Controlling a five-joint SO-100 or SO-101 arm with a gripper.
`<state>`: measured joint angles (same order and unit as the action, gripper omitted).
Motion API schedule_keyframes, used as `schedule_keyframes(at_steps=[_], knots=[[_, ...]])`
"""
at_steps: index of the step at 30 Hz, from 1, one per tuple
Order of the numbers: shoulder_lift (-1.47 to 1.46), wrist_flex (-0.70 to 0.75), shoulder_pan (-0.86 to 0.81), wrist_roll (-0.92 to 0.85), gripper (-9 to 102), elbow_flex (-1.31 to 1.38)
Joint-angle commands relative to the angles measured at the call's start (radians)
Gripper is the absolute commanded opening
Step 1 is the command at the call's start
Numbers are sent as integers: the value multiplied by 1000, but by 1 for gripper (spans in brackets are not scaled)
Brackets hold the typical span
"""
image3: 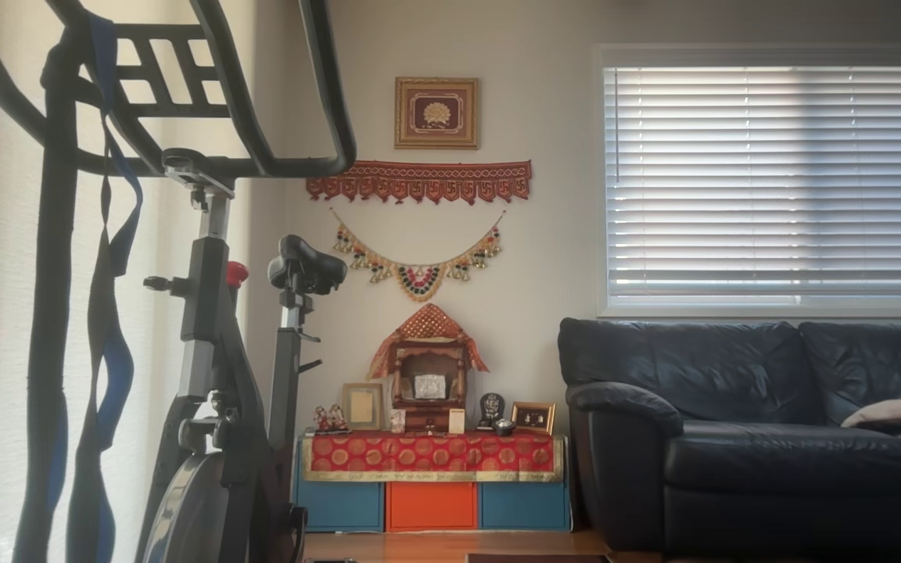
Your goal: Sort medicines into box.
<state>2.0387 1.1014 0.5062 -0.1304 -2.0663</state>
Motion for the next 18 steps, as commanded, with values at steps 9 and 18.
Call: schedule_keyframes(at_steps=[9, 18], knots=[[161, 74, -121, 37, 1, 244], [23, 74, -273, 44, 1, 403]])
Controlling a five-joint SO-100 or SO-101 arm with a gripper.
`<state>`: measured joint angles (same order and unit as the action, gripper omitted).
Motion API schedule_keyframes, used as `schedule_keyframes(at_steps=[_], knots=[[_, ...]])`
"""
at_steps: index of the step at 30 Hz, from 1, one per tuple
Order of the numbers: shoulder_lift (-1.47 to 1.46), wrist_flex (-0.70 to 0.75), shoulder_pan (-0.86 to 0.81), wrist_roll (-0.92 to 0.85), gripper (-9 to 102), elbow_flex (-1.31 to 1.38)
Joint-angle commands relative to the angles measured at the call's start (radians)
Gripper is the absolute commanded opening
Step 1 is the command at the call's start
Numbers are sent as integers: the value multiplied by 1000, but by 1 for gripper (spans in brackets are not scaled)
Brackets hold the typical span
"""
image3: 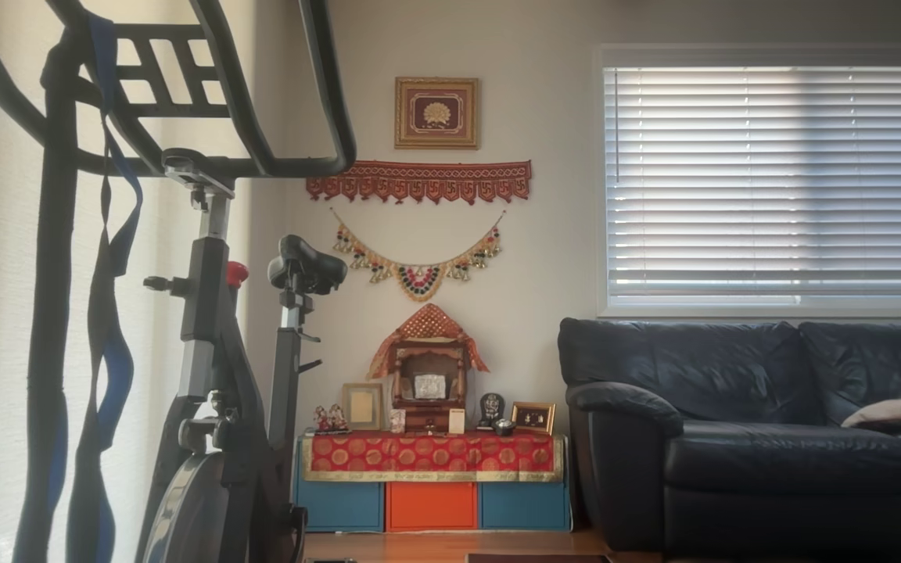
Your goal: Sort medicines into box.
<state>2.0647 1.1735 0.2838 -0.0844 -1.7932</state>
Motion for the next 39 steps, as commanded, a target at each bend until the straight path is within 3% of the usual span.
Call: schedule_keyframes(at_steps=[1, 19, 29, 39], knots=[[-14, -6, -66, -5, 1, 140], [-290, -98, -258, -38, 1, 282], [-477, -54, -279, -21, 1, 485], [-479, -81, -255, -15, 1, 506]])
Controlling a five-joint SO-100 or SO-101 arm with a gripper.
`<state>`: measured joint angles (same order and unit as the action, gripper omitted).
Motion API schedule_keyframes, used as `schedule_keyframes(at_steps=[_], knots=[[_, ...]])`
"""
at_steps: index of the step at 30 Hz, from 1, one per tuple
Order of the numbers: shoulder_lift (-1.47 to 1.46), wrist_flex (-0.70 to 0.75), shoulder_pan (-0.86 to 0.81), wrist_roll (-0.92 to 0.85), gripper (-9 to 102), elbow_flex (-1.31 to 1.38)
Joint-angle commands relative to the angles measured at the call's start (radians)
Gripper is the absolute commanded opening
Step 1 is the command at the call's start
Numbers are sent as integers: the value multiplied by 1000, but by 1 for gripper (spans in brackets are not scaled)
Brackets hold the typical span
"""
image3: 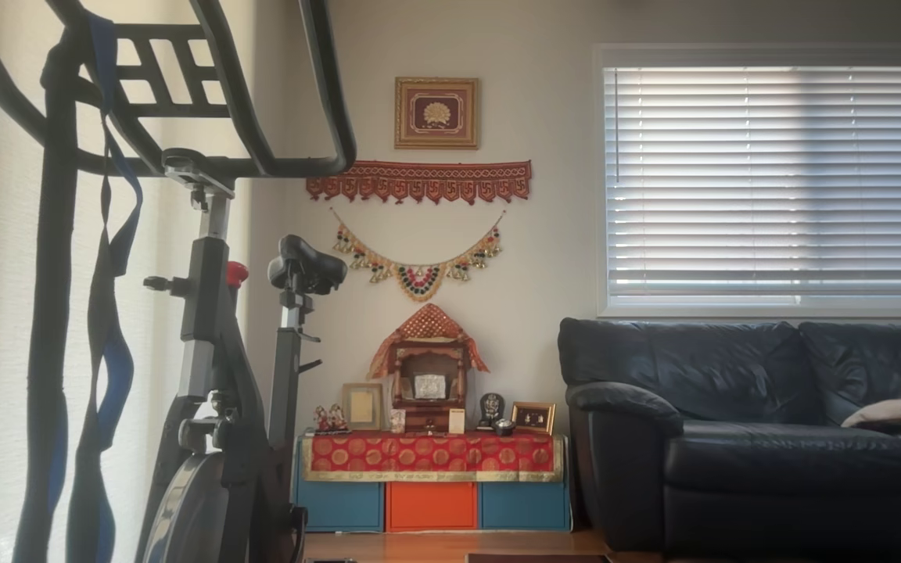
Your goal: Sort medicines into box.
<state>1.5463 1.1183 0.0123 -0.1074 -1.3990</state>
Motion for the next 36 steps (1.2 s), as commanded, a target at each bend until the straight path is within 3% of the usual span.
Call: schedule_keyframes(at_steps=[1, 22, 29, 36], knots=[[32, -29, 17, 12, 1, 121], [-74, -9, 41, 11, 2, 227], [-86, 28, 44, 6, 18, 256], [-87, 46, 44, 2, 21, 262]])
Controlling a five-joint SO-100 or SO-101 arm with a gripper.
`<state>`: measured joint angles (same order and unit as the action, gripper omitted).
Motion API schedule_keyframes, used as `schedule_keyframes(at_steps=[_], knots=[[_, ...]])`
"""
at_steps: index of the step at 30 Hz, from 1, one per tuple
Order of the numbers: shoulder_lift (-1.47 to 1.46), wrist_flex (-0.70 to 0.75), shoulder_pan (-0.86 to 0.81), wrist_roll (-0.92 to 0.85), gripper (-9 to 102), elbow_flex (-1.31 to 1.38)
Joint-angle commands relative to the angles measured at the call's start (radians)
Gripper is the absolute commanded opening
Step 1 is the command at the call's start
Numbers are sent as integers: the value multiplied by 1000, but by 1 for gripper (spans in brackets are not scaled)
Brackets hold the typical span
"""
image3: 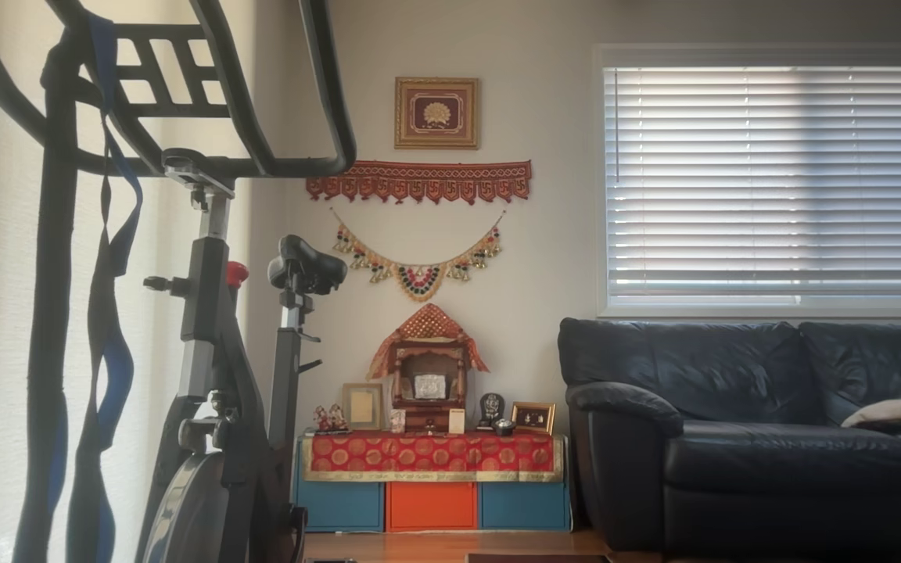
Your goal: Sort medicines into box.
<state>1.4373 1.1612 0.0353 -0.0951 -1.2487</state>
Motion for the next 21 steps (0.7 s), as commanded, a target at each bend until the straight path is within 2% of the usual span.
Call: schedule_keyframes(at_steps=[1, 14, 19, 21], knots=[[21, 5, 21, -11, 21, 112], [101, 38, 28, -25, 20, 66], [170, 49, 46, -17, 12, 20], [213, 46, 55, -15, 4, -15]])
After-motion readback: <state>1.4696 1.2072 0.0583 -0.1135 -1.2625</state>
